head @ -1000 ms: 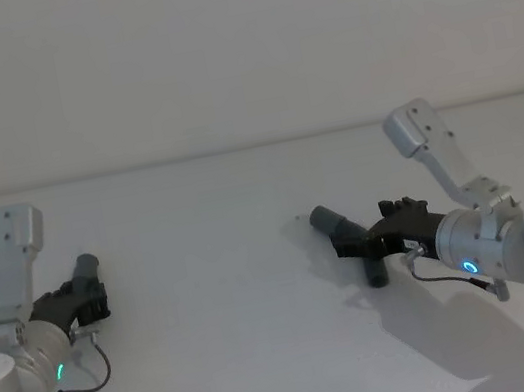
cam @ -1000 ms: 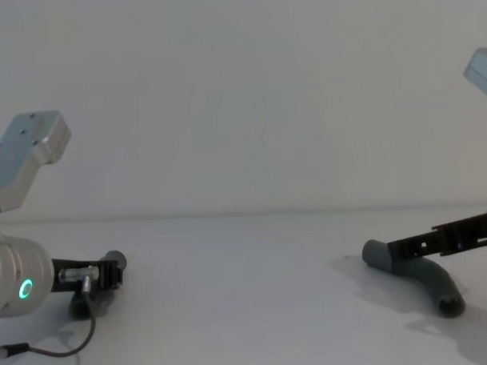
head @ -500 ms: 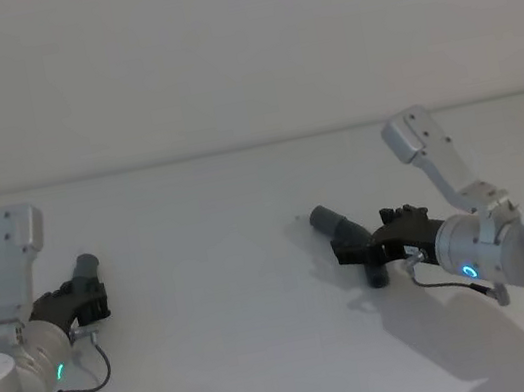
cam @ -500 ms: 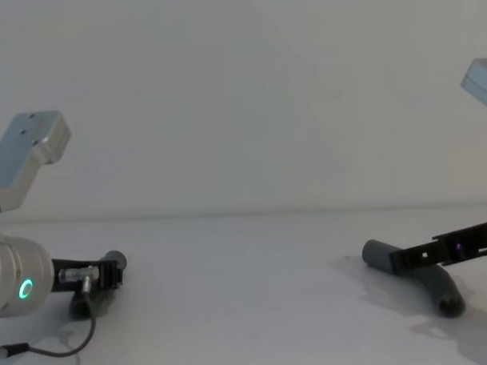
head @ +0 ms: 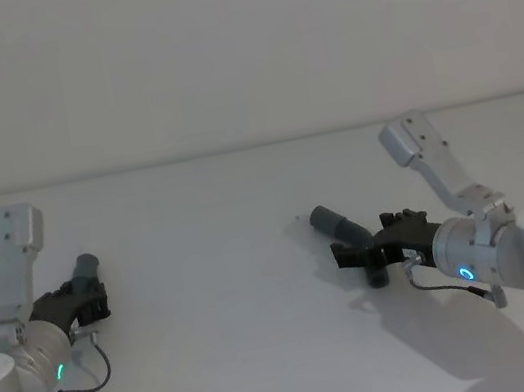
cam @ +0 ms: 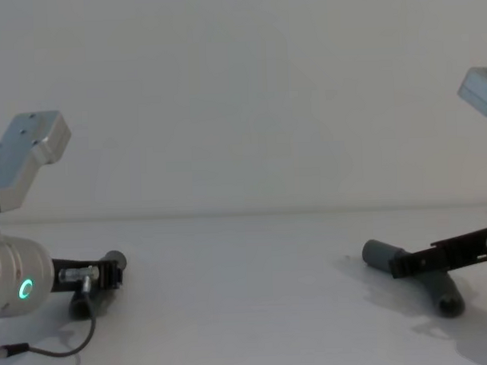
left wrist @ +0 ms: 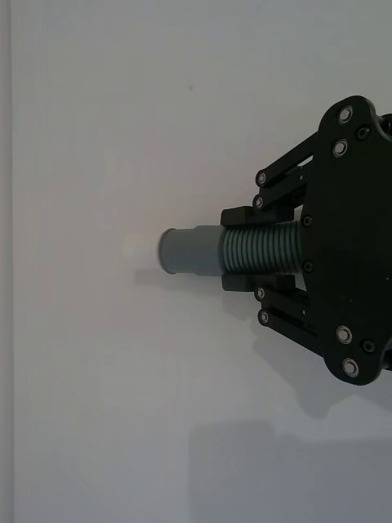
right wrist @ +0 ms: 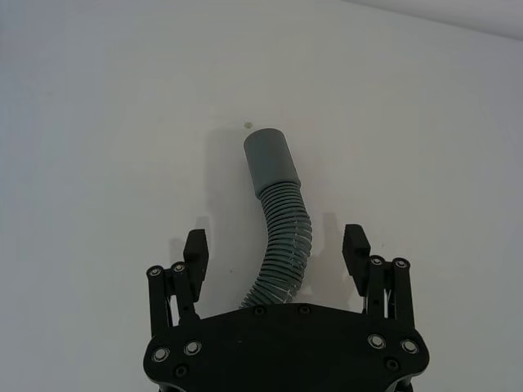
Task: Use both hands to pick up one end of the pipe from the table, align the ends, and insert them.
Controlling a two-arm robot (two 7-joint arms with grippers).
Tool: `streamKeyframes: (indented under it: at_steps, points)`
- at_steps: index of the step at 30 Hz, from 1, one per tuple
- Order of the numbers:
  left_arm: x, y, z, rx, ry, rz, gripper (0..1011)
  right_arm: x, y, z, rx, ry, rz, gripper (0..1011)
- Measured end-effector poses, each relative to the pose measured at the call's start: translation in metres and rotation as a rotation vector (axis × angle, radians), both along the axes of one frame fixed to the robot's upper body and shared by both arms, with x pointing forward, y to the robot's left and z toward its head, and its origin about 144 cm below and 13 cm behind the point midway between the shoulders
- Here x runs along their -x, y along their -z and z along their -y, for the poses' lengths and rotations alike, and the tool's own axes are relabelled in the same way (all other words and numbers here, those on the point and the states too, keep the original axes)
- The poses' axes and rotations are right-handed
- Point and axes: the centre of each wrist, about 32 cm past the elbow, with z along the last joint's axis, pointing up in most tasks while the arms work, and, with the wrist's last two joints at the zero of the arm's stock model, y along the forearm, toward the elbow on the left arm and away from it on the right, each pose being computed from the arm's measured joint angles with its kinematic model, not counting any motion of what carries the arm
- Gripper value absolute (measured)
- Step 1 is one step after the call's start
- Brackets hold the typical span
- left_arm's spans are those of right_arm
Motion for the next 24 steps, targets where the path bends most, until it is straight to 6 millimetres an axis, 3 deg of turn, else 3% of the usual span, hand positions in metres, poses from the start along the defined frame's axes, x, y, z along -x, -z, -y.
streamKeyframes:
  at_steps: [24]
  points:
    - [0.0000,0.0000,0.0000,0.000,0.000,0.000,302,-0.0050,0.0047,-0.0015,0.013,0.021,-0.019,1002]
